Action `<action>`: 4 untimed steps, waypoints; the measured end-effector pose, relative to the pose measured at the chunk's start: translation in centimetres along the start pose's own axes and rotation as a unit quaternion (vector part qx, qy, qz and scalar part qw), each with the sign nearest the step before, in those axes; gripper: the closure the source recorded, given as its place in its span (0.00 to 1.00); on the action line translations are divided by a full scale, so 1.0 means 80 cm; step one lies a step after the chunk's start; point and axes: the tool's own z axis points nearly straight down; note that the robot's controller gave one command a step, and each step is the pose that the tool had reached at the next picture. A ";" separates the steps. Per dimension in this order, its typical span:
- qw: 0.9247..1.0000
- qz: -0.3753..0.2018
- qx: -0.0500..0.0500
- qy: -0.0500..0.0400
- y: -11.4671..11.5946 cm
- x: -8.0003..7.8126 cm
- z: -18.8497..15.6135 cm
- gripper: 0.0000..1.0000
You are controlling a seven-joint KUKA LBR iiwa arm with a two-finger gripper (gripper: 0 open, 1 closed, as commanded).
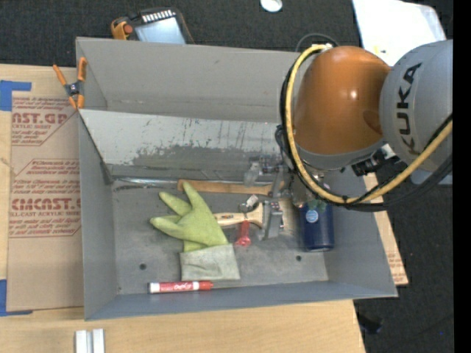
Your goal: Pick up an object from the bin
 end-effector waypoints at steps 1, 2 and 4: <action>1.000 0.000 0.000 0.000 0.000 0.000 0.000 0.00; 1.000 -0.002 -0.001 -0.003 0.002 0.005 0.070 0.00; 1.000 -0.017 -0.001 -0.010 0.048 0.024 0.218 0.00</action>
Offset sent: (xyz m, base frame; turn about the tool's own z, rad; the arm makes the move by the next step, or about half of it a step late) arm -0.0164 0.0041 -0.1791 -0.0163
